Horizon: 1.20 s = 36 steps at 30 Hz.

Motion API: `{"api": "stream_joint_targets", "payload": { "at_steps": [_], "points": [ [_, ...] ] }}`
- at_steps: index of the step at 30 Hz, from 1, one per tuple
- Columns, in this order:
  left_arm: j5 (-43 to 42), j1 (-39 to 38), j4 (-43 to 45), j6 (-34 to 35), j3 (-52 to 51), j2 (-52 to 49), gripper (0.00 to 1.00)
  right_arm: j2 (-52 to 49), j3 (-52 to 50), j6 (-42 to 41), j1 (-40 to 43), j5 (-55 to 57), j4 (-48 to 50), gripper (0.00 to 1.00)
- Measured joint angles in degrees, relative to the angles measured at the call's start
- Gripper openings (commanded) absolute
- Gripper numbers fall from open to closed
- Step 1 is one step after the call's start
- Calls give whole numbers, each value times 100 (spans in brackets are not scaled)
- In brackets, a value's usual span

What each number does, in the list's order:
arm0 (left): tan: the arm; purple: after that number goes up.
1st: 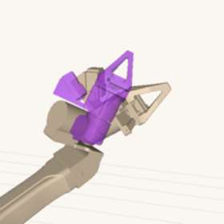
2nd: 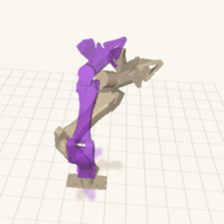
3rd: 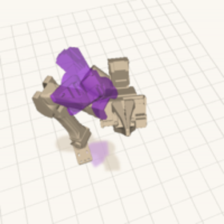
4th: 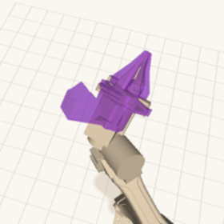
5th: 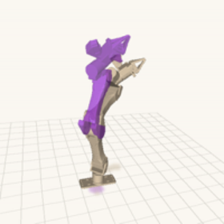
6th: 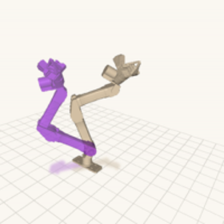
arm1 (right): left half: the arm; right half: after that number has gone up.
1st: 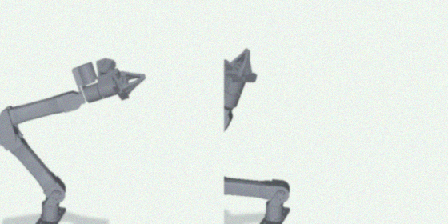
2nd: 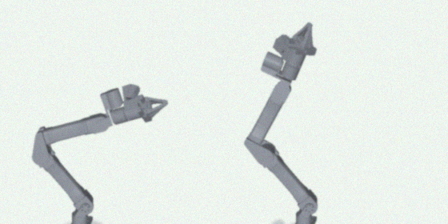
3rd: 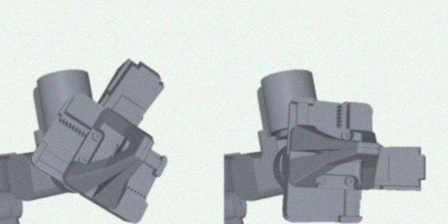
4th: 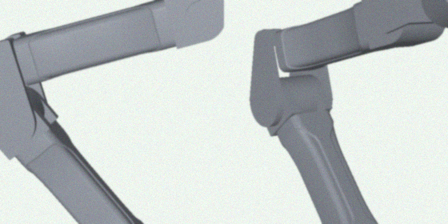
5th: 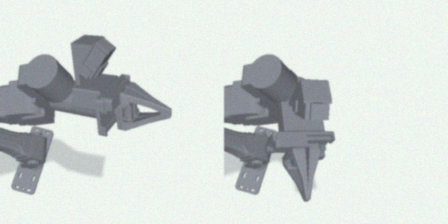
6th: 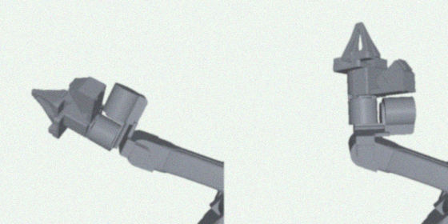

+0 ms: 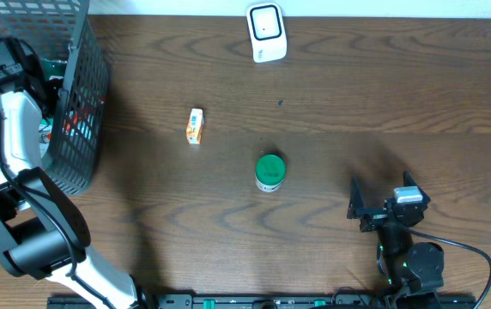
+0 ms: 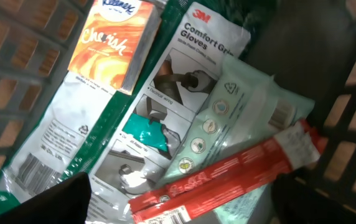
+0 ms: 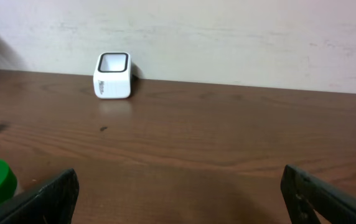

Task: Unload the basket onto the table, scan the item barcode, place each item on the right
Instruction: 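Reach the left gripper into the grey basket toward the red stick packet, then grasp the red stick packet with the left gripper and lift it out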

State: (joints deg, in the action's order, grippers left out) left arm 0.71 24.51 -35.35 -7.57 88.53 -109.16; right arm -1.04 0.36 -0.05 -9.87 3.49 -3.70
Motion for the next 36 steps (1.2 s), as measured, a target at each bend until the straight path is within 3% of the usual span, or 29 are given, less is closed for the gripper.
{"api": "stream_joint_targets", "payload": {
  "at_steps": [9, 10, 14, 22, 27, 31, 36],
  "points": [
    [-350, 144, -61, -970, 0, -627, 76, 0, 0, 0, 0, 0, 0, 99],
    [-479, 153, -70, -1056, 0, -745, 73, 0, 0, 0, 0, 0, 0, 99],
    [-734, 164, -55, -1202, 0, -850, 44, 0, 0, -2, 0, 0, 0, 99],
    [-914, 229, 7, -1056, 0, -850, 22, 0, 0, 0, 0, 0, 0, 99],
    [-938, 369, 39, -866, 0, -831, 23, 0, 0, 0, 0, 0, 0, 99],
    [-935, 533, 92, -352, 0, -748, 50, 0, 0, 0, 0, 0, 0, 99],
    [-931, 752, 87, 160, 0, -688, 60, 0, 0, 0, 0, 0, 0, 99]
  ]
}}
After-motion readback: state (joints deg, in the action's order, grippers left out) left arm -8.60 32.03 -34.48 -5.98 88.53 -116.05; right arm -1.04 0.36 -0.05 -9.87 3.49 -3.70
